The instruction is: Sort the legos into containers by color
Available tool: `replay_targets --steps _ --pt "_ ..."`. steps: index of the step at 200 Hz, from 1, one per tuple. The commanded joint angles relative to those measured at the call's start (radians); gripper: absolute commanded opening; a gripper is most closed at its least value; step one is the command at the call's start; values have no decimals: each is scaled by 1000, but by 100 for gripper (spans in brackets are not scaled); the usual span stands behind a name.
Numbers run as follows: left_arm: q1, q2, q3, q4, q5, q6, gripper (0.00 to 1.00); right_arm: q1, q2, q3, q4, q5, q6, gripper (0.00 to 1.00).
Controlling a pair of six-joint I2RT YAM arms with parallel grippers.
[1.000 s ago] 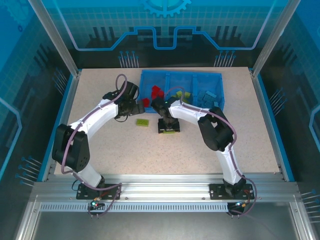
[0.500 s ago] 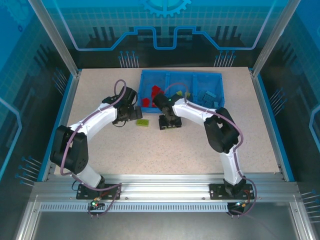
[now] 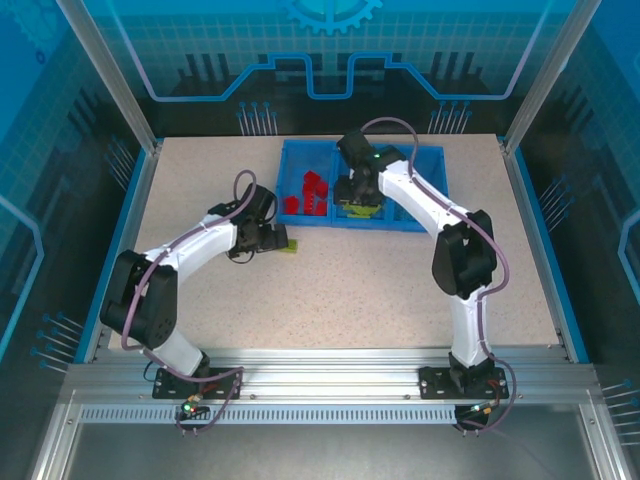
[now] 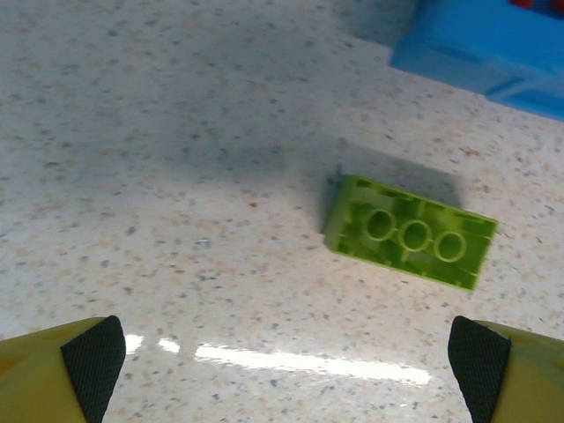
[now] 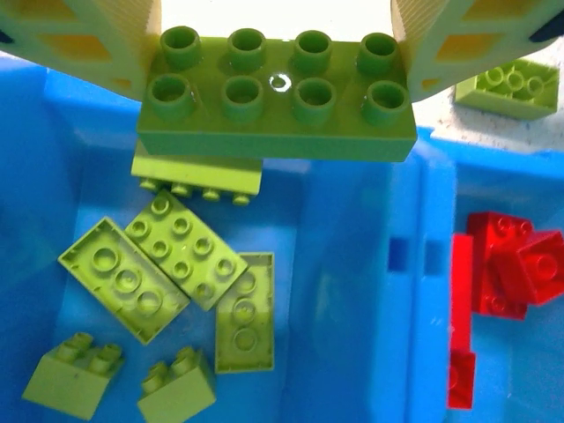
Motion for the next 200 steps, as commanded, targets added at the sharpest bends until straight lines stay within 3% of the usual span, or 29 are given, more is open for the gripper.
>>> replay_targets --steps 1,28,56,78,128,157,200 --pt "-45 48 30 22 35 39 99 -19 40 40 -37 3 -20 53" --pt "-58 125 80 23 45 42 99 -47 107 113 -85 7 -30 53" --pt "-62 201 134 4 48 56 98 -65 150 154 -107 -6 -41 62" --pt "-65 242 159 3 40 58 98 -67 147 156 -107 -7 -49 77" --pt "-66 315 219 -2 28 75 92 -65 49 77 -85 -26 -51 88" --pt "-67 343 235 -3 33 84 82 -65 -63 -10 -40 -37 -44 90" --pt "-78 348 228 7 39 72 50 -76 -221 -135 4 -39 -46 92"
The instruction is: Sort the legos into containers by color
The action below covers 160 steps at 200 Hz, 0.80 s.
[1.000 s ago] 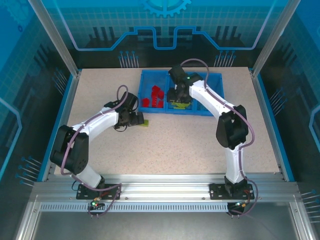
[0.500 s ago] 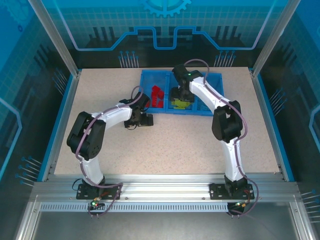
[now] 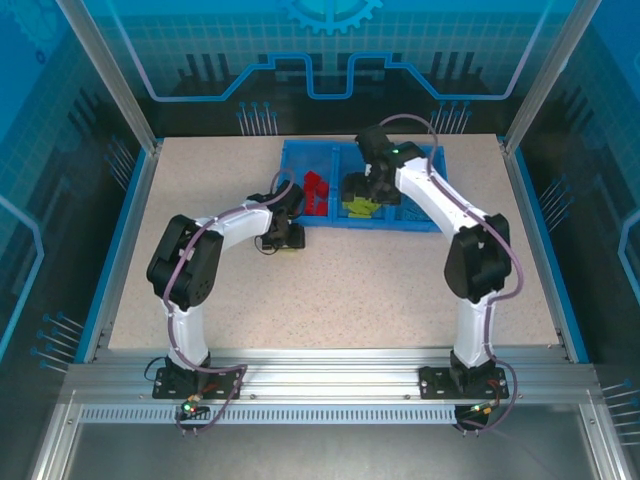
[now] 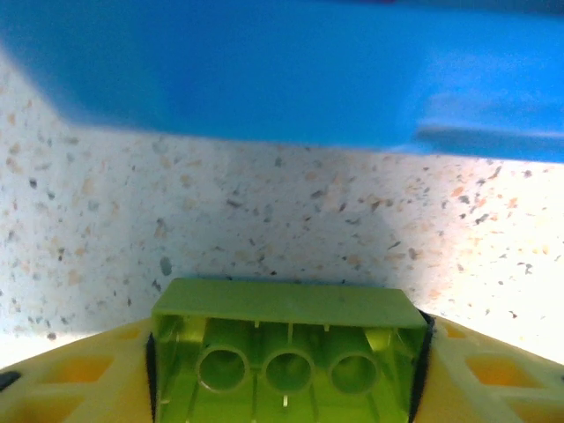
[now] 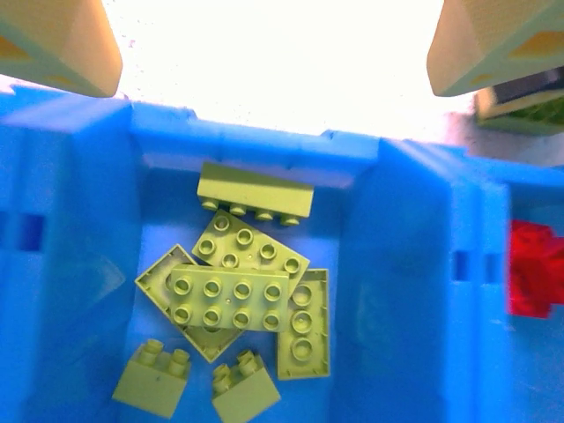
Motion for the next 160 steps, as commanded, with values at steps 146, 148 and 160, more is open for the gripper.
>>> replay_targets --steps 146,148,160 --pt "-132 -43 300 -174 5 -66 57 -273 -427 -558 143 -41 -27 93" --pt "-133 -43 298 -173 6 -63 58 -273 -427 -561 143 -43 -27 93" --pt "-142 -46 273 -164 6 -37 59 -273 -428 -572 148 -47 -34 93"
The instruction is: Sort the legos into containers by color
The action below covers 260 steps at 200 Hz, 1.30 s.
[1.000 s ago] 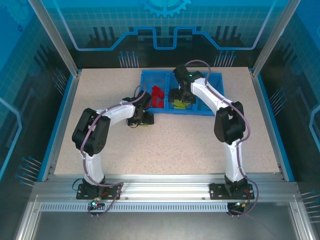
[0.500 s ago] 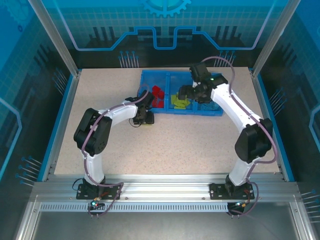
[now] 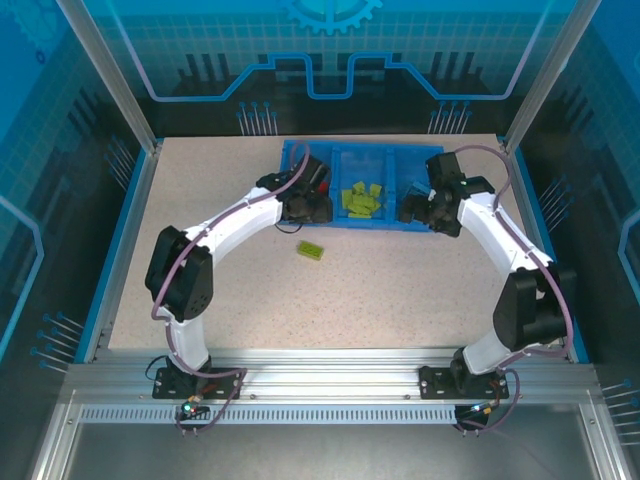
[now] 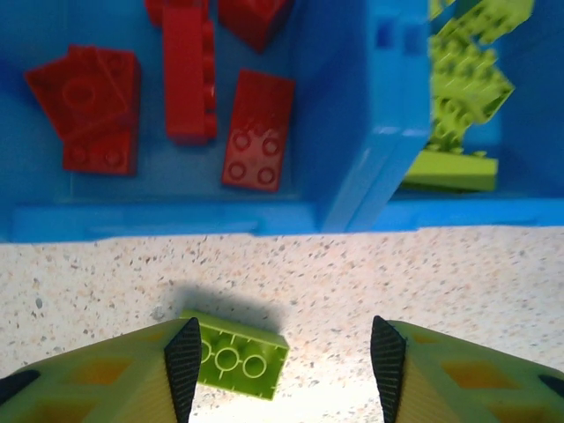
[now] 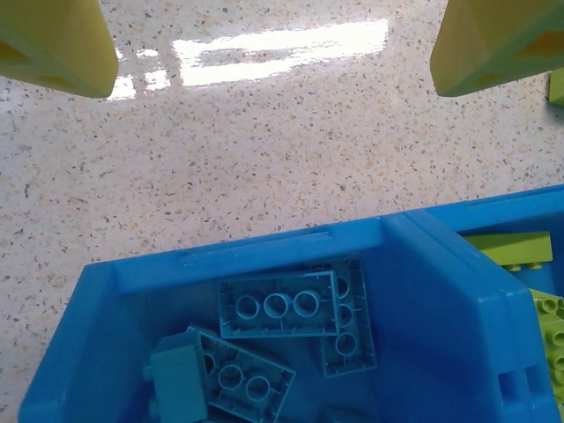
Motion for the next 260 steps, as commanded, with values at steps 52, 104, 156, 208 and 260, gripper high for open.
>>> replay_targets --steps 52,104,156,208,260 --pt "-24 -17 -177 -22 2 162 80 -20 -28 -42 43 -44 -20 93" --pt "-27 32 -210 33 53 172 87 -21 -28 -34 35 -45 -4 93" --pt "-44 80 -214 56 77 230 91 -20 -35 -40 25 -34 4 93" --pt "-46 135 -196 40 54 231 90 -22 -33 -41 24 -22 13 94" --pt "-45 162 -176 38 60 216 80 -36 -68 -68 30 3 -15 96"
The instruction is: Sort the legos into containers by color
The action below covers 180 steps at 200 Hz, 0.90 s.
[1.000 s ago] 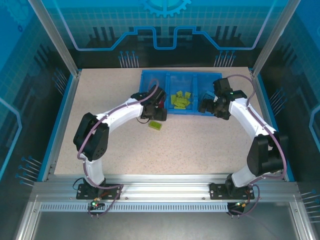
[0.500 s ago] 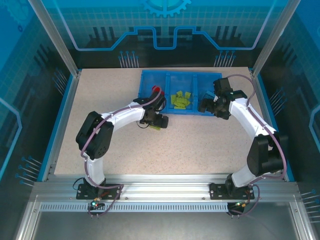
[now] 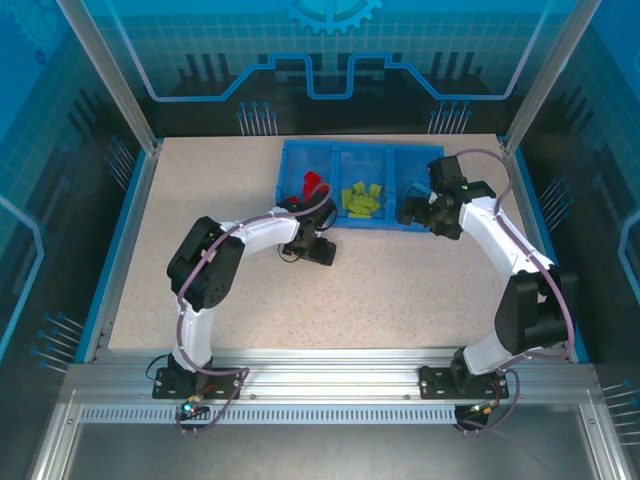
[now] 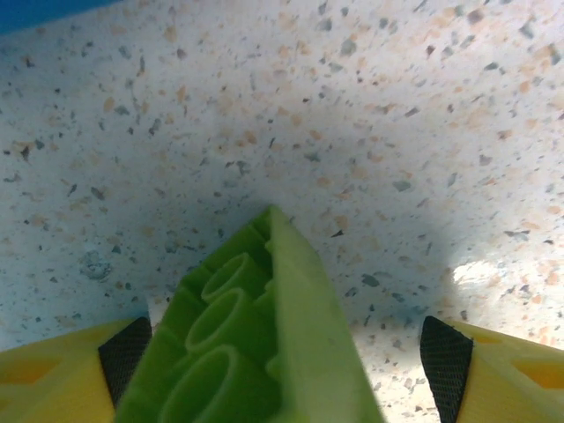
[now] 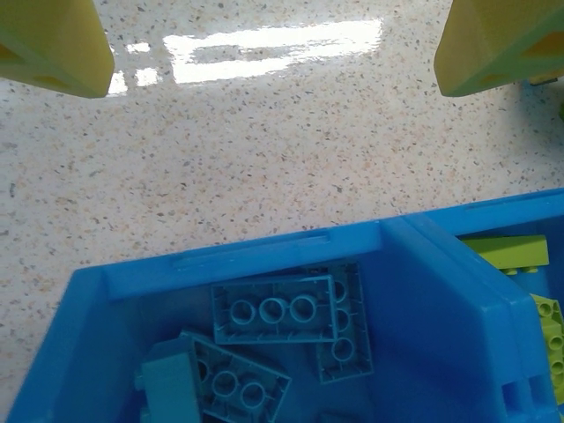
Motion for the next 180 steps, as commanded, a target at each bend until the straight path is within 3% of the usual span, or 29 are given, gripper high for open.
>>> replay_targets --steps 1,21,98,127,155,180 --pt "-4 20 17 -10 19 3 79 -27 -44 -23 -9 16 -14 96" --pt "-4 19 27 -10 14 1 71 -36 -48 -34 -9 13 -16 96" --pt "-4 39 74 -48 -46 -30 77 -50 -48 -51 0 -3 -22 96" --pt "-5 59 96 -76 -53 -53 63 -54 -50 -51 -1 -5 -21 96" --pt "-4 53 88 -71 -47 -59 43 -60 -53 -51 -1 -5 -25 96" --pt "-5 37 85 -67 -43 -57 36 -62 -53 -56 0 -7 -26 96"
